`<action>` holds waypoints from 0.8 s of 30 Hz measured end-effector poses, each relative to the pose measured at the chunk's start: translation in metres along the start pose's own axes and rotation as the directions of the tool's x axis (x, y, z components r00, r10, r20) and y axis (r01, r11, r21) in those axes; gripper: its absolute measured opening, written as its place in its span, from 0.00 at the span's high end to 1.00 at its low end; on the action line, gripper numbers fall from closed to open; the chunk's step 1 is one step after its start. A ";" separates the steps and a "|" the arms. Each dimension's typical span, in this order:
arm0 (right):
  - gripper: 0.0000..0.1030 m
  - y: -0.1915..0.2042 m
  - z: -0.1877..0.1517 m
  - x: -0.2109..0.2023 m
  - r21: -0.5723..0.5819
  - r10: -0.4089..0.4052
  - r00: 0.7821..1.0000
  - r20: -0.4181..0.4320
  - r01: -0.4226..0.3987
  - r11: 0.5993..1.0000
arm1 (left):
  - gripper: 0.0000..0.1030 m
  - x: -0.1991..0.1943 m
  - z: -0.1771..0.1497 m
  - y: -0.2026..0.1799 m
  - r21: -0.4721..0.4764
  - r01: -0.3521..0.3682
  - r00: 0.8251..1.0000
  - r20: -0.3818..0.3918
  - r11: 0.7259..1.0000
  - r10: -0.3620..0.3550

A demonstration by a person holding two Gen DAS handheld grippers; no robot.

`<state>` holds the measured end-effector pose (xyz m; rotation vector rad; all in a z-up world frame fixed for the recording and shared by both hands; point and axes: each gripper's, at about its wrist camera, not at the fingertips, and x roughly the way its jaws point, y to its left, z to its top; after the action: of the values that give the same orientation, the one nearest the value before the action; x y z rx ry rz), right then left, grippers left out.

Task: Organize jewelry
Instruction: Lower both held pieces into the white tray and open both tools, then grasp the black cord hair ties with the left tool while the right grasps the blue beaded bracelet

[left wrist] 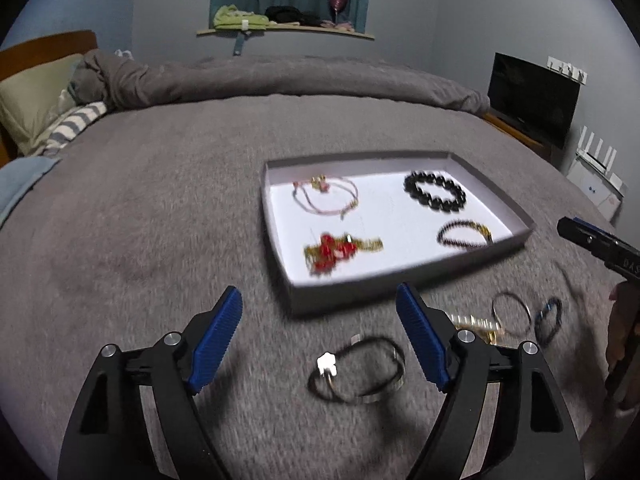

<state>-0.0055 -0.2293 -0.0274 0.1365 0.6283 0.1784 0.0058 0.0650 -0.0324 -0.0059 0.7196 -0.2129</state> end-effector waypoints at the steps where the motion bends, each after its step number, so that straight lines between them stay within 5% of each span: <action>1: 0.16 -0.001 -0.003 -0.001 -0.001 0.004 1.000 -0.007 -0.004 1.000 | 0.21 -0.001 -0.003 -0.002 0.008 0.004 1.000 -0.006 1.000 -0.004; 16: 0.16 -0.009 -0.042 -0.010 -0.079 0.003 0.995 -0.096 -0.010 0.997 | 0.21 -0.002 -0.034 0.001 0.025 0.049 0.995 -0.087 0.998 -0.047; 18: 0.16 -0.011 -0.044 -0.010 -0.086 0.004 0.995 -0.105 -0.013 0.996 | 0.25 -0.002 -0.033 0.004 0.013 0.059 0.995 -0.087 0.998 -0.057; 24: 0.29 -0.015 -0.044 -0.009 -0.078 0.023 0.993 -0.118 -0.032 0.996 | 0.56 0.007 -0.034 0.006 0.007 0.065 0.990 -0.122 0.998 -0.063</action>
<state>-0.0376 -0.2425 -0.0603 0.0581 0.7349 0.2391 -0.0104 0.0716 -0.0628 -0.0055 0.8408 -0.2805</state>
